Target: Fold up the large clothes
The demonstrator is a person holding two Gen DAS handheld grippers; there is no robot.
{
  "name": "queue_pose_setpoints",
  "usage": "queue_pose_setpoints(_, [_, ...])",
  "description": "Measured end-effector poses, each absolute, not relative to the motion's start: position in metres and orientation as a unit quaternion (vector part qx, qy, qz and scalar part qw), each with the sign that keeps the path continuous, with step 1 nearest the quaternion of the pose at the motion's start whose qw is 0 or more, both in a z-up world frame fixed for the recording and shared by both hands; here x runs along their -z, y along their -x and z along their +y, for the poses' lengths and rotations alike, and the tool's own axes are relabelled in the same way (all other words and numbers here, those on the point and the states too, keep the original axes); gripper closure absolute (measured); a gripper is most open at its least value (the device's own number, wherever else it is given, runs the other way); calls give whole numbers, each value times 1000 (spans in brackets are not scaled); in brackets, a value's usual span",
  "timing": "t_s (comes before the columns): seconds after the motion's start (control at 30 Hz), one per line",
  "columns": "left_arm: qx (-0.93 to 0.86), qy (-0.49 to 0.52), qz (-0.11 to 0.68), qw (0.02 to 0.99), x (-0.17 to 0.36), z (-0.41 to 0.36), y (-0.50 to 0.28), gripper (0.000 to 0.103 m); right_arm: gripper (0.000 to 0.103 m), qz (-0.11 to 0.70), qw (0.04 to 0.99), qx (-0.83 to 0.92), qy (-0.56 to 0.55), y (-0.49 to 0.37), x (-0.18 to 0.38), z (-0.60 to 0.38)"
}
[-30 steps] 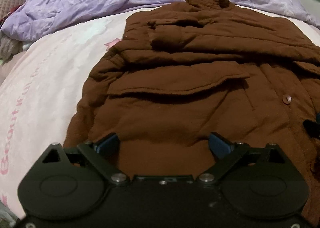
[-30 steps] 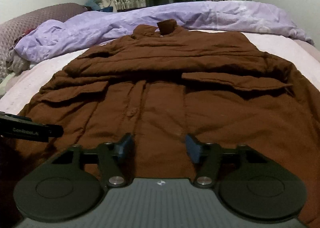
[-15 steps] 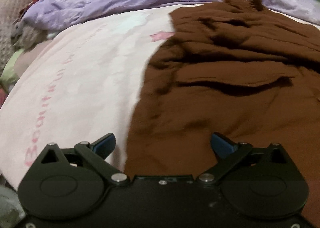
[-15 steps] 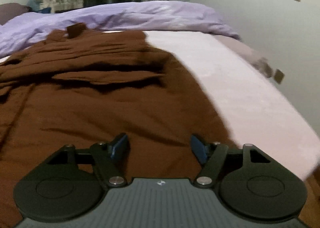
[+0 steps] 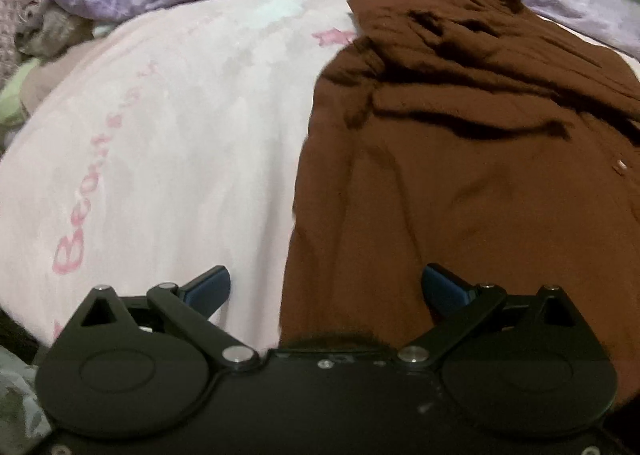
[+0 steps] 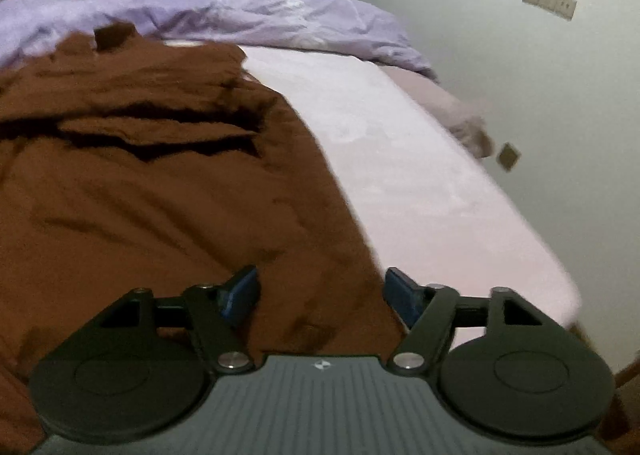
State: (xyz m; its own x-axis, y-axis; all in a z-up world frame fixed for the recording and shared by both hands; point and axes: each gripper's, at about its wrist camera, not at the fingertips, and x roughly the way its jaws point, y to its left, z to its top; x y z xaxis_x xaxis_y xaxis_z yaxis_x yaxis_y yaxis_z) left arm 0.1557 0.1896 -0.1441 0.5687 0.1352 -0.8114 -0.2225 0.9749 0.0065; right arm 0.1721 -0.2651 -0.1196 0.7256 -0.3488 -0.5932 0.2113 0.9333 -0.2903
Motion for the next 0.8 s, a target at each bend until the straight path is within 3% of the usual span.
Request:
queue_pose_setpoints(0.3, [-80, 67, 455, 884, 151, 192, -142, 0, 8, 373, 921, 107, 30, -168, 125, -290])
queue_pose_setpoints(0.37, [-72, 74, 453, 886, 153, 195, -143, 0, 3, 370, 924, 101, 11, -164, 128, -297])
queue_pose_setpoints(0.53, [-70, 63, 441, 893, 145, 187, -139, 24, 0, 378, 919, 110, -20, -164, 132, -309])
queue_pose_setpoints(0.57, [-76, 66, 438, 893, 145, 186, -139, 28, 9, 377, 922, 82, -32, -163, 131, -308])
queue_pose_setpoints(0.6, [-81, 67, 435, 894, 144, 185, -140, 35, 29, 376, 923, 70, -38, -163, 129, -307])
queue_pose_setpoints(0.63, [-90, 64, 431, 896, 143, 182, -141, 40, 33, 377, 923, 72, -35, -164, 127, -306])
queue_pose_setpoints(0.67, [-98, 61, 427, 897, 142, 180, -142, 51, 42, 376, 923, 72, -37, -165, 125, -306])
queue_pose_setpoints(0.7, [-104, 53, 423, 899, 139, 178, -142, 75, 68, 372, 925, 62, -52, -164, 121, -306])
queue_pose_setpoints(0.73, [-87, 62, 418, 902, 135, 178, -143, 88, 80, 372, 924, 42, -77, -163, 118, -308])
queue_pose_setpoints(0.8, [-79, 72, 415, 904, 128, 177, -147, 90, 83, 360, 929, 53, -64, -160, 108, -301])
